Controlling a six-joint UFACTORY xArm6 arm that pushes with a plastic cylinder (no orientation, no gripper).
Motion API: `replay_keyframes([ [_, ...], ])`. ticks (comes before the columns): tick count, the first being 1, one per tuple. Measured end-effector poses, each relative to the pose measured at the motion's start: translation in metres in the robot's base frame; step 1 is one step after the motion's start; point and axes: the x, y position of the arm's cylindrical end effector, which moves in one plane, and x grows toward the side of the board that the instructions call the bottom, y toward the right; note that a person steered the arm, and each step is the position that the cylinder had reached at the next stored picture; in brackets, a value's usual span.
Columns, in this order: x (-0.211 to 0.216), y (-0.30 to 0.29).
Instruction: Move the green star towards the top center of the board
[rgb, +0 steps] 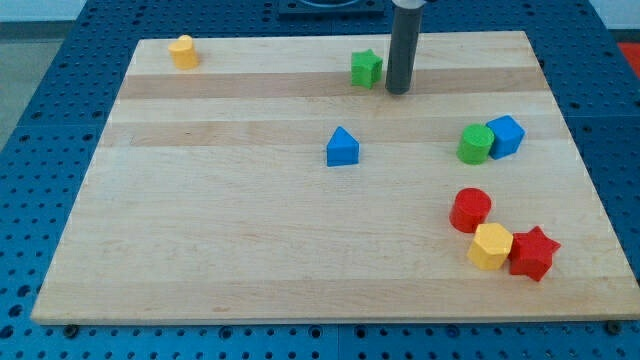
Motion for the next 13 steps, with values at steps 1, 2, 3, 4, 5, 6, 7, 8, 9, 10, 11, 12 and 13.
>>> replay_keyframes([
  [1, -0.018, -0.01],
  [2, -0.025, -0.027],
  [3, -0.03, -0.047],
  [4, -0.036, -0.06],
  [5, -0.037, -0.067],
  [6, -0.038, -0.068],
  [7, -0.033, -0.069],
  [8, -0.015, -0.075],
  [9, 0.001, -0.079],
  [10, 0.001, -0.091],
  [11, -0.003, -0.098],
  [12, -0.009, -0.098],
  [13, -0.018, -0.098],
])
